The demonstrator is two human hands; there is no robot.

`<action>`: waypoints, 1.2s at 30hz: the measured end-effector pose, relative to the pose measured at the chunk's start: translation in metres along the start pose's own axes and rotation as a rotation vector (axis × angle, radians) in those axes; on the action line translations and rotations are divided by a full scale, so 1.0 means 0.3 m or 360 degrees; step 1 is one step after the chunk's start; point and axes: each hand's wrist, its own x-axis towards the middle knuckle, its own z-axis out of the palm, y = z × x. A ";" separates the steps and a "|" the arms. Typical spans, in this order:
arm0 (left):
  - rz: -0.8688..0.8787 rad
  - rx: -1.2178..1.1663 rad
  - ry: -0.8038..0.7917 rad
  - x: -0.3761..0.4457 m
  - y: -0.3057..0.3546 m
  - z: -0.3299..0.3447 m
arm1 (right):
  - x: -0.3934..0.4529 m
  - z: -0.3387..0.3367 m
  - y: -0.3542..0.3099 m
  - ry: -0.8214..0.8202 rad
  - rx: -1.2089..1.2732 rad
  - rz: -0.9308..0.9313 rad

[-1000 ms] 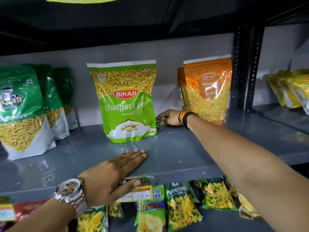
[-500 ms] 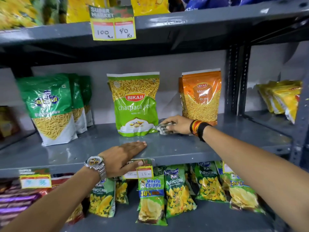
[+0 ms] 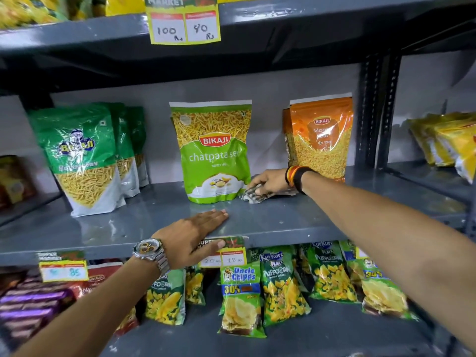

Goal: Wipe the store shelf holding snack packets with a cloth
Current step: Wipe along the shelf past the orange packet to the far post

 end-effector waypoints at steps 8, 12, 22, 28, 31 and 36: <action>-0.0019 -0.0010 -0.0013 0.001 -0.003 0.000 | 0.056 0.056 -0.041 0.0052 0.0103 -0.0067; -0.0019 -0.0010 -0.0026 -0.002 -0.006 0.004 | 0.014 -0.018 -0.051 -0.0173 0.0034 -0.0117; -0.0005 0.0008 -0.0030 0.001 -0.012 0.007 | -0.082 -0.013 0.007 -0.0142 0.0124 -0.0156; -0.0024 -0.0011 -0.0034 0.000 -0.003 0.001 | -0.074 0.071 0.079 0.0348 0.0100 -0.0018; -0.0039 0.0006 -0.0040 -0.002 0.001 0.000 | -0.123 0.103 0.035 0.0149 0.0099 -0.0211; -0.0043 0.0001 -0.0046 -0.001 0.000 0.004 | -0.126 0.063 0.001 0.0282 0.0272 -0.0161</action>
